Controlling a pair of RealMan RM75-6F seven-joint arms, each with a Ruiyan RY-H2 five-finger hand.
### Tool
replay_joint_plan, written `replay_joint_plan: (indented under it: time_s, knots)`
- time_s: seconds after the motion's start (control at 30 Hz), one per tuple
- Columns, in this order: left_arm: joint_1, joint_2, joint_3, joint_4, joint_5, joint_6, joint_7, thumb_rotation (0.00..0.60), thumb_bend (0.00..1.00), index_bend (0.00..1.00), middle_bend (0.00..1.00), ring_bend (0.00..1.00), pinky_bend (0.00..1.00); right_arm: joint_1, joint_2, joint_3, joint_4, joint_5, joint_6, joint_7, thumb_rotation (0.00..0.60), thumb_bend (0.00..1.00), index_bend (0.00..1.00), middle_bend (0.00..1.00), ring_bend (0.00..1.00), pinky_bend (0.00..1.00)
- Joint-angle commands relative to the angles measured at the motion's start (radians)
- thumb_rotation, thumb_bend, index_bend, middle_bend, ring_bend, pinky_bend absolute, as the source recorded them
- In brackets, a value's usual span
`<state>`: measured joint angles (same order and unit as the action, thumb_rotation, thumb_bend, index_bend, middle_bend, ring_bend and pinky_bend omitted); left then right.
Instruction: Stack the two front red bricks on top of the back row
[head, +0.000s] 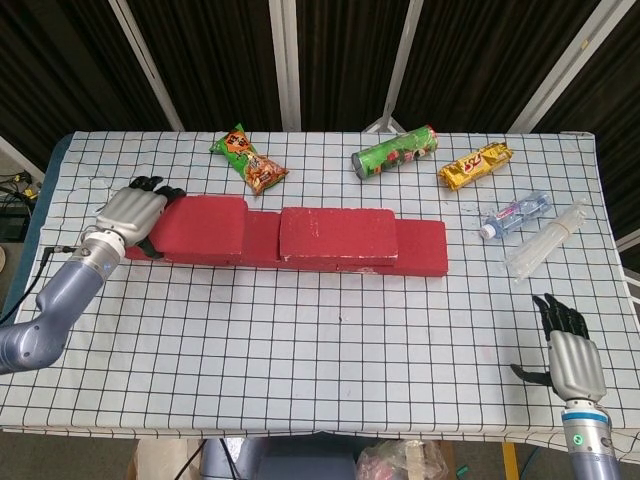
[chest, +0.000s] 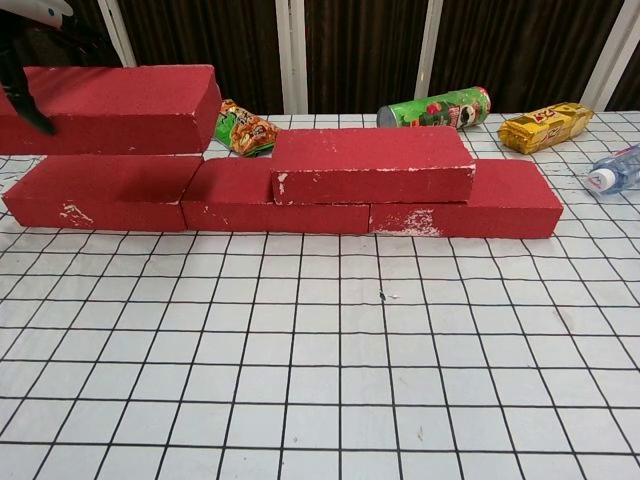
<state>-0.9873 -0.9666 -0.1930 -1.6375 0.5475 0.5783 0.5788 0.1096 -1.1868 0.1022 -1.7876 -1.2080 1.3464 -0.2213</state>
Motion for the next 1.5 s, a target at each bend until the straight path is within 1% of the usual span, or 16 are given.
replay_joint_plan:
  time_s: [0.03,0.27,0.43,0.63,0.8,1.13,1.3,1.5]
  knots:
    - [-0.020,-0.040,0.008,0.098,0.065,-0.075,-0.075,0.600,0.02,0.26,0.19,0.00,0.00,0.006,-0.022,0.006,0.026,-0.002,0.016,-0.021,0.600,0.13,0.06,0.00,0.00,0.00]
    - [-0.049,-0.099,0.023,0.236,0.141,-0.169,-0.173,0.600,0.02,0.26,0.19,0.00,0.00,0.002,-0.061,0.021,0.076,-0.011,0.064,-0.038,0.600,0.13,0.06,0.00,0.00,0.00]
    - [-0.071,-0.146,0.036,0.305,0.187,-0.206,-0.227,0.600,0.02,0.26,0.19,0.00,0.00,0.001,-0.071,0.027,0.084,-0.001,0.073,-0.052,0.600,0.13,0.06,0.00,0.00,0.00]
    - [-0.090,-0.200,0.062,0.371,0.224,-0.218,-0.273,0.600,0.02,0.26,0.19,0.00,0.00,0.003,-0.075,0.029,0.089,0.007,0.068,-0.058,0.600,0.13,0.06,0.00,0.00,0.00]
    - [-0.109,-0.233,0.079,0.406,0.241,-0.208,-0.301,0.600,0.02,0.26,0.19,0.00,0.00,0.001,-0.071,0.033,0.087,0.012,0.070,-0.054,0.600,0.13,0.06,0.00,0.00,0.00]
    - [-0.158,-0.259,0.131,0.411,0.202,-0.189,-0.314,0.600,0.02,0.26,0.18,0.00,0.00,-0.003,-0.054,0.036,0.074,0.023,0.062,-0.035,0.600,0.13,0.06,0.00,0.00,0.00]
    - [-0.194,-0.271,0.182,0.422,0.129,-0.190,-0.302,0.600,0.02,0.25,0.18,0.00,0.00,-0.007,-0.047,0.036,0.068,0.023,0.065,-0.025,0.600,0.13,0.06,0.00,0.00,0.00]
    - [-0.235,-0.286,0.226,0.424,0.059,-0.179,-0.294,0.600,0.02,0.25,0.18,0.00,0.00,-0.010,-0.038,0.037,0.059,0.020,0.069,-0.018,0.600,0.13,0.06,0.00,0.00,0.00]
